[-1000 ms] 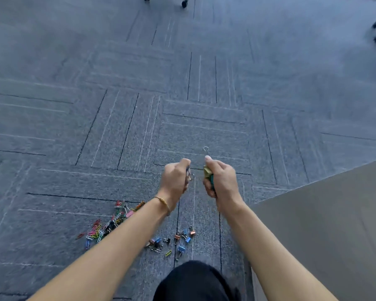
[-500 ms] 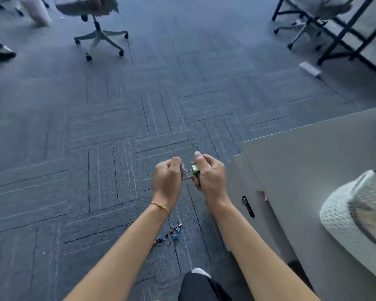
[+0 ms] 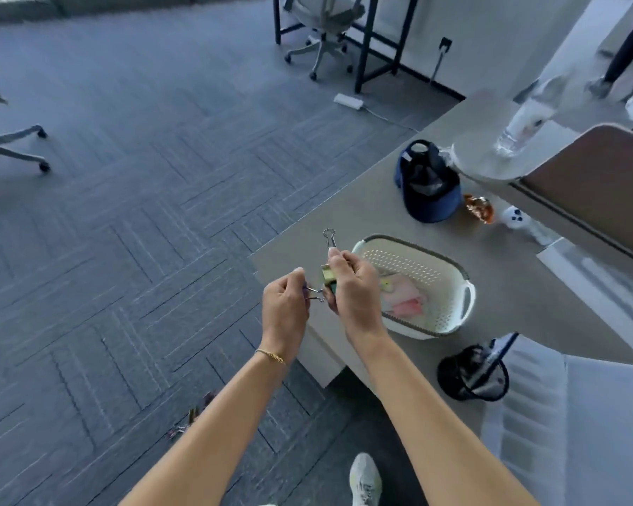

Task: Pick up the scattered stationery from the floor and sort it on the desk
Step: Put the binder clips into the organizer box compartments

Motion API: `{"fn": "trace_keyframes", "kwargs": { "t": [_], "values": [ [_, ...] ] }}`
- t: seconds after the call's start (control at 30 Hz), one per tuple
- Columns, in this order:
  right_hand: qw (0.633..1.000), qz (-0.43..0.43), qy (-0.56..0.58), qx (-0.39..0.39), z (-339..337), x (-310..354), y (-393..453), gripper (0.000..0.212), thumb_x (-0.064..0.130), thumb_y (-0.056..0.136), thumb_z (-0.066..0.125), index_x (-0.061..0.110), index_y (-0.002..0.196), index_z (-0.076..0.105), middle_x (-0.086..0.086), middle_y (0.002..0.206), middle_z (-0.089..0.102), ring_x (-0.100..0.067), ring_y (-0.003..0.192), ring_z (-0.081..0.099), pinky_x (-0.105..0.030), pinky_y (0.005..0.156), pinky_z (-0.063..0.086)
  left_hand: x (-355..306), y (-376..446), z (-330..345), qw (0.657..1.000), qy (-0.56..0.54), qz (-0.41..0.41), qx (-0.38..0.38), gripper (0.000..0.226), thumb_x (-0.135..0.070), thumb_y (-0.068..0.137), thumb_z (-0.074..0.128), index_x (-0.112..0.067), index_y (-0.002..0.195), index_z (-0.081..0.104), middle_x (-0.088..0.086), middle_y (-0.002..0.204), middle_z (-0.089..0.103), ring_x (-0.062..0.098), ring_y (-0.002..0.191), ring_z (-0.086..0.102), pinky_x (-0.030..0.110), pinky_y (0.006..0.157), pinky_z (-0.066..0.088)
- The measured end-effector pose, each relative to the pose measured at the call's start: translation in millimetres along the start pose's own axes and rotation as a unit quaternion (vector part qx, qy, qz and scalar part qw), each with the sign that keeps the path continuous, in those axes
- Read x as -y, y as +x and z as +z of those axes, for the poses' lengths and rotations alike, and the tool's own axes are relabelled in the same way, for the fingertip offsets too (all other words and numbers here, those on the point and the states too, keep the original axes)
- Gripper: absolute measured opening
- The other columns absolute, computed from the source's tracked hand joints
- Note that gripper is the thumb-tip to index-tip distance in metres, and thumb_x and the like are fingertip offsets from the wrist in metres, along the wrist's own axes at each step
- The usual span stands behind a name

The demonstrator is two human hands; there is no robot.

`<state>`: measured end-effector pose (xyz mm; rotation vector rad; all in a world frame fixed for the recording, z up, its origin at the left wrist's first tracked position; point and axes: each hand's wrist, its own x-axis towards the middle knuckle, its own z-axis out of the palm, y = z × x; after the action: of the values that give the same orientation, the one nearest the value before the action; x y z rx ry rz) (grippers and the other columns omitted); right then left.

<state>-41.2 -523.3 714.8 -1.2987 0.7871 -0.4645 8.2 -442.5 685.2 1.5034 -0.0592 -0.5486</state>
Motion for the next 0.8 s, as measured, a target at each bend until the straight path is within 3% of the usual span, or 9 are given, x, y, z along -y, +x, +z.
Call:
{"fn": "trace_keyframes", "kwargs": {
  "t": [0.2,0.33,0.43,0.63,0.8],
  "values": [
    [0.998,-0.017,0.042,-0.046,-89.3,22.0,-12.8,0.027,0.023,0.103,0.051,0.006,0.083,0.058,-0.007,0.057,0.045,-0.017,0.045,0.041,-0.026,0.04,0.032,-6.5,-45.2,87.0,0.998,-0.003,-0.019,0.054,0.043,-0.012,0.099,0.044,-0.015,0.057,0.036,-0.003,0.049,0.033,0.011,0.042,0.027,0.021,0.04,0.024],
    [0.996,-0.012,0.068,-0.063,-155.4,26.4,-30.6,0.033,0.025,0.104,0.05,0.013,0.074,0.055,-0.007,0.057,0.048,-0.017,0.044,0.043,-0.023,0.038,0.034,5.5,-78.6,137.2,0.995,0.021,-0.038,0.088,0.031,-0.011,0.099,0.042,-0.009,0.068,0.045,0.001,0.053,0.036,0.011,0.043,0.03,0.019,0.037,0.027],
    [0.992,-0.006,0.079,-0.094,-209.1,23.8,-45.7,0.032,0.026,0.105,0.048,0.013,0.076,0.052,-0.009,0.056,0.046,-0.013,0.039,0.042,-0.019,0.035,0.029,20.6,-100.4,172.7,0.99,0.029,-0.063,0.124,0.038,-0.017,0.102,0.042,-0.018,0.065,0.038,-0.001,0.054,0.034,0.01,0.043,0.028,0.019,0.038,0.026],
    [0.982,0.035,0.104,-0.155,-303.7,5.5,-65.2,0.029,0.03,0.104,0.05,0.01,0.082,0.052,-0.01,0.057,0.048,-0.011,0.038,0.042,-0.019,0.034,0.029,54.6,-133.4,235.1,0.978,0.063,-0.112,0.166,0.039,-0.028,0.104,0.044,-0.02,0.066,0.039,0.003,0.056,0.035,0.013,0.043,0.029,0.022,0.042,0.02],
    [0.969,0.107,0.105,-0.196,-359.4,-24.9,-70.6,0.034,0.034,0.104,0.049,0.007,0.09,0.064,-0.008,0.055,0.049,-0.012,0.037,0.036,-0.018,0.037,0.024,75.6,-153.0,264.3,0.959,0.1,-0.173,0.201,0.041,-0.026,0.104,0.046,-0.018,0.065,0.039,-0.003,0.052,0.033,0.011,0.041,0.029,0.018,0.041,0.02]
  ]
}}
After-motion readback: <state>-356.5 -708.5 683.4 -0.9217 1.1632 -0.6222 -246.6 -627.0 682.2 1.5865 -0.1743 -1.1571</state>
